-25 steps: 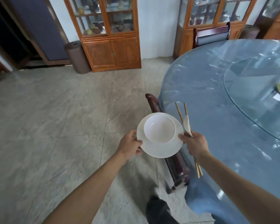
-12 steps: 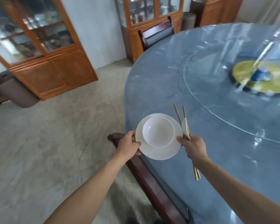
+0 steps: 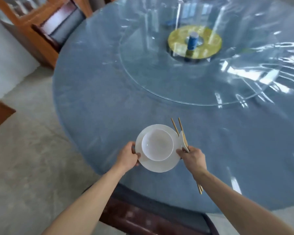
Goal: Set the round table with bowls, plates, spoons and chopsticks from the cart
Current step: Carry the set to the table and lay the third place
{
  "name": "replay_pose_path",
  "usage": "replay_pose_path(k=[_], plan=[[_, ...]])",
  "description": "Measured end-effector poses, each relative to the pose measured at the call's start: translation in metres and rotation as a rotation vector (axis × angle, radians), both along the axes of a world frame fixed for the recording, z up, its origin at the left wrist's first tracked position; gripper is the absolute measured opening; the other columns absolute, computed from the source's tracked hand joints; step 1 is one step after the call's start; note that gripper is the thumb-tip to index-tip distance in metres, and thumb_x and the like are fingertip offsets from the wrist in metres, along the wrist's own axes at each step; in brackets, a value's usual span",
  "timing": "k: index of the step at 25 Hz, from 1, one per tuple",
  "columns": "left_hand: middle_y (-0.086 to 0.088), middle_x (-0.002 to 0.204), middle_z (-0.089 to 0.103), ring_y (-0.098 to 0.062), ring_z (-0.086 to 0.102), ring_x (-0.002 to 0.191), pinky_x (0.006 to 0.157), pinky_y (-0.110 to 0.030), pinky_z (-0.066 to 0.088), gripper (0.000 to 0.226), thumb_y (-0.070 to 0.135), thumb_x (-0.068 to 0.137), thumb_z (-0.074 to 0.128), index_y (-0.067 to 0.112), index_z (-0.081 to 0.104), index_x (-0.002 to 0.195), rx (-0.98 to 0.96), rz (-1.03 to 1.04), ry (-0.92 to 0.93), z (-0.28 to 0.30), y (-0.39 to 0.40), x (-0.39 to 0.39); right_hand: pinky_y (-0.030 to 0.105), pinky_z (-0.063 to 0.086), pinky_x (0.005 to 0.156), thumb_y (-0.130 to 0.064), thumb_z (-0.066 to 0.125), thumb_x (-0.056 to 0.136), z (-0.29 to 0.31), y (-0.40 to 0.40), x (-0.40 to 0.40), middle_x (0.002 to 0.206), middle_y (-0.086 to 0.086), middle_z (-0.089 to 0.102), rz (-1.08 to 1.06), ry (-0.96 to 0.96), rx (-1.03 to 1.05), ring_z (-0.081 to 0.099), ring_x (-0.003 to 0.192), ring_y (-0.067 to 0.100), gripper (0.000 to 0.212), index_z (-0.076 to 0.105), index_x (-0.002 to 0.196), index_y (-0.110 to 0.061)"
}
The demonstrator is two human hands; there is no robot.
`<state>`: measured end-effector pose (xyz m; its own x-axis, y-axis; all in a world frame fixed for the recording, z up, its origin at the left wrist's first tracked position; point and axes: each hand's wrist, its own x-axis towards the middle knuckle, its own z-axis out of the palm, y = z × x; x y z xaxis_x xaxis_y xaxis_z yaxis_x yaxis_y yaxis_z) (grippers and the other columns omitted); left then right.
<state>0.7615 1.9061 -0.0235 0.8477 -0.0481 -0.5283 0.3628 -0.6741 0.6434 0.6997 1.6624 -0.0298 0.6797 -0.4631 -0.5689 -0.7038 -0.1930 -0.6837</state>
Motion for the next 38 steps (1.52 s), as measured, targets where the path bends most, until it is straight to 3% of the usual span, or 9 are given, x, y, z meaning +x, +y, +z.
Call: replay_pose_path(k=[6, 10, 19, 23, 26, 28, 32, 35, 38], plan=[[0.006, 0.089, 0.064, -0.019, 0.071, 0.077, 0.069, -0.041, 0.063, 0.027, 0.008, 0.088, 0.064, 0.025, 0.054, 0.107, 0.045, -0.245, 0.06, -0.03, -0.006, 0.025, 0.027, 0.041, 0.049, -0.029, 0.068, 0.084, -0.018, 0.014, -0.018, 0.063, 0.002, 0.065, -0.182, 0.12, -0.066, 0.056, 0.055, 0.018, 0.023, 0.063, 0.068, -0.014], [0.001, 0.09, 0.065, -0.024, 0.069, 0.087, 0.076, -0.044, 0.061, 0.028, 0.013, 0.085, 0.069, 0.019, 0.054, 0.108, 0.091, -0.344, 0.09, -0.039, -0.007, 0.036, 0.023, 0.035, 0.041, -0.028, 0.066, 0.084, -0.021, 0.023, -0.022, 0.054, -0.001, 0.058, -0.229, 0.162, -0.107, 0.049, 0.045, 0.014, 0.028, 0.057, 0.061, -0.015], [-0.005, 0.085, 0.068, -0.025, 0.067, 0.074, 0.066, -0.043, 0.058, 0.025, 0.021, 0.083, 0.064, 0.016, 0.046, 0.1, 0.298, -0.546, 0.01, -0.036, -0.018, 0.047, 0.029, 0.04, 0.048, -0.037, 0.065, 0.082, -0.015, 0.021, -0.019, 0.063, -0.001, 0.062, -0.142, 0.22, -0.252, 0.057, 0.059, 0.015, 0.024, 0.057, 0.068, -0.018], [-0.004, 0.083, 0.069, -0.023, 0.07, 0.061, 0.061, -0.042, 0.061, 0.026, 0.028, 0.088, 0.063, 0.018, 0.044, 0.103, 0.267, -0.495, 0.031, -0.032, -0.014, 0.04, 0.032, 0.043, 0.051, -0.054, 0.066, 0.077, 0.001, 0.011, -0.027, 0.065, -0.001, 0.061, -0.177, 0.169, -0.241, 0.056, 0.057, 0.018, 0.041, 0.053, 0.072, -0.016], [0.001, 0.079, 0.065, -0.018, 0.066, 0.06, 0.057, -0.034, 0.055, 0.029, 0.036, 0.089, 0.063, 0.022, 0.044, 0.106, 0.242, -0.417, 0.011, -0.024, 0.004, 0.031, 0.035, 0.036, 0.052, -0.069, 0.043, 0.081, 0.021, 0.005, -0.035, 0.064, 0.0, 0.056, -0.189, 0.077, -0.228, 0.054, 0.061, 0.024, 0.055, 0.043, 0.074, -0.014], [0.003, 0.074, 0.06, -0.013, 0.06, 0.065, 0.058, -0.031, 0.048, 0.024, 0.035, 0.09, 0.062, 0.021, 0.047, 0.103, 0.234, -0.35, -0.073, -0.015, 0.015, 0.021, 0.038, 0.034, 0.058, -0.056, 0.021, 0.089, 0.026, 0.005, -0.039, 0.072, 0.0, 0.052, -0.057, 0.03, -0.245, 0.052, 0.07, 0.029, 0.043, 0.04, 0.08, -0.019], [0.009, 0.068, 0.06, -0.009, 0.057, 0.064, 0.059, -0.024, 0.045, 0.012, 0.027, 0.089, 0.066, 0.023, 0.055, 0.086, 0.058, -0.275, -0.212, 0.01, 0.005, -0.012, 0.035, 0.035, 0.055, -0.028, 0.04, 0.092, 0.029, 0.021, -0.033, 0.067, 0.0, 0.052, -0.068, -0.005, -0.128, 0.044, 0.06, 0.021, 0.023, 0.043, 0.078, -0.009], [0.011, 0.064, 0.063, -0.003, 0.053, 0.051, 0.049, -0.016, 0.04, 0.012, 0.031, 0.09, 0.065, 0.022, 0.067, 0.082, -0.198, -0.333, 0.046, 0.024, -0.032, -0.038, 0.032, 0.039, 0.052, -0.03, 0.053, 0.087, 0.03, 0.039, -0.027, 0.066, -0.001, 0.054, -0.042, -0.08, -0.045, 0.044, 0.056, 0.014, 0.023, 0.05, 0.081, -0.007], [0.003, 0.07, 0.067, -0.008, 0.047, 0.046, 0.039, -0.02, 0.031, 0.025, 0.037, 0.095, 0.06, 0.016, 0.072, 0.086, -0.501, -0.077, 0.451, 0.031, -0.063, -0.055, 0.026, 0.044, 0.051, -0.031, 0.061, 0.083, 0.027, 0.047, -0.021, 0.066, -0.003, 0.061, 0.014, -0.083, -0.078, 0.053, 0.054, 0.01, 0.022, 0.055, 0.079, -0.011]])
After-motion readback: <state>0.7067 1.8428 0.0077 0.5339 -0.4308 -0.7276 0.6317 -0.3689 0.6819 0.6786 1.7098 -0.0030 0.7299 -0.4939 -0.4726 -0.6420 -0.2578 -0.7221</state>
